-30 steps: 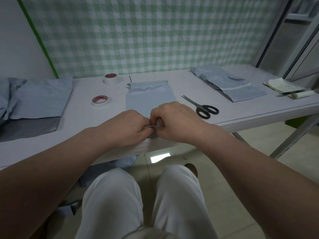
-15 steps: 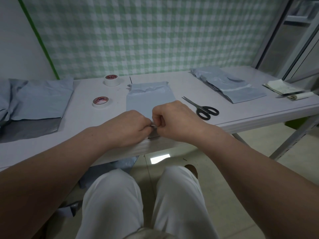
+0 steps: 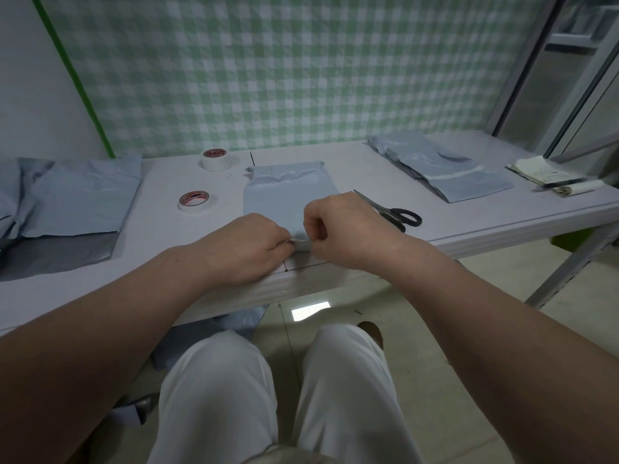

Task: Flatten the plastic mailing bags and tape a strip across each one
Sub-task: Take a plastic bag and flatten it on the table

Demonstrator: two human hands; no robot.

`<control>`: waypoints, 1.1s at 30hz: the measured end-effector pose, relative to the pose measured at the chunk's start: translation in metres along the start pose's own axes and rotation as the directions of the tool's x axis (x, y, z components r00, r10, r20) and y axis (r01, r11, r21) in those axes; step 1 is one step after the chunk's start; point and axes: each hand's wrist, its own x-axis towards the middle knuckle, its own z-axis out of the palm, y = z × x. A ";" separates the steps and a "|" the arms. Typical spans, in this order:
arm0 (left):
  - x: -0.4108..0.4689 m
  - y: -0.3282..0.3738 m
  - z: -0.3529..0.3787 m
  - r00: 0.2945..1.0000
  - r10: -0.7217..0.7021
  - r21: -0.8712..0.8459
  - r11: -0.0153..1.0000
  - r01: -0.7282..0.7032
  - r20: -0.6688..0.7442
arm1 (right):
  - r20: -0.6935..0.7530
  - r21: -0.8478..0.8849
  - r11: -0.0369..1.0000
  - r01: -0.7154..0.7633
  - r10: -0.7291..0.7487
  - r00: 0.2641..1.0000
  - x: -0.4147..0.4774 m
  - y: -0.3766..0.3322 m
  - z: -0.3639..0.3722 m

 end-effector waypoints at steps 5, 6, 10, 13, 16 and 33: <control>0.001 0.001 -0.001 1.000 -0.008 -0.023 1.000 0.008 -0.008 | -0.004 -0.011 1.000 -0.009 0.009 1.000 0.000 0.002 -0.001; 0.001 0.001 -0.001 1.000 -0.010 -0.027 1.000 0.010 -0.008 | -0.012 -0.010 1.000 -0.014 0.014 1.000 0.001 0.003 -0.001; 0.002 -0.002 0.000 1.000 -0.010 -0.030 0.999 0.010 -0.022 | -0.032 -0.031 0.999 -0.041 0.040 0.999 0.002 0.008 -0.001; 0.004 -0.005 -0.001 0.998 -0.052 -0.089 0.995 0.049 -0.034 | -0.062 -0.011 0.997 -0.080 0.079 0.995 0.004 0.016 -0.003; 0.005 -0.008 -0.003 0.995 -0.087 -0.181 0.980 0.077 -0.048 | -0.120 0.138 0.986 -0.094 0.111 0.987 0.009 0.030 -0.001; 0.013 -0.044 0.005 0.877 -0.477 -0.909 0.341 0.240 0.053 | -0.196 0.361 0.888 -0.284 0.370 0.908 0.036 0.074 0.031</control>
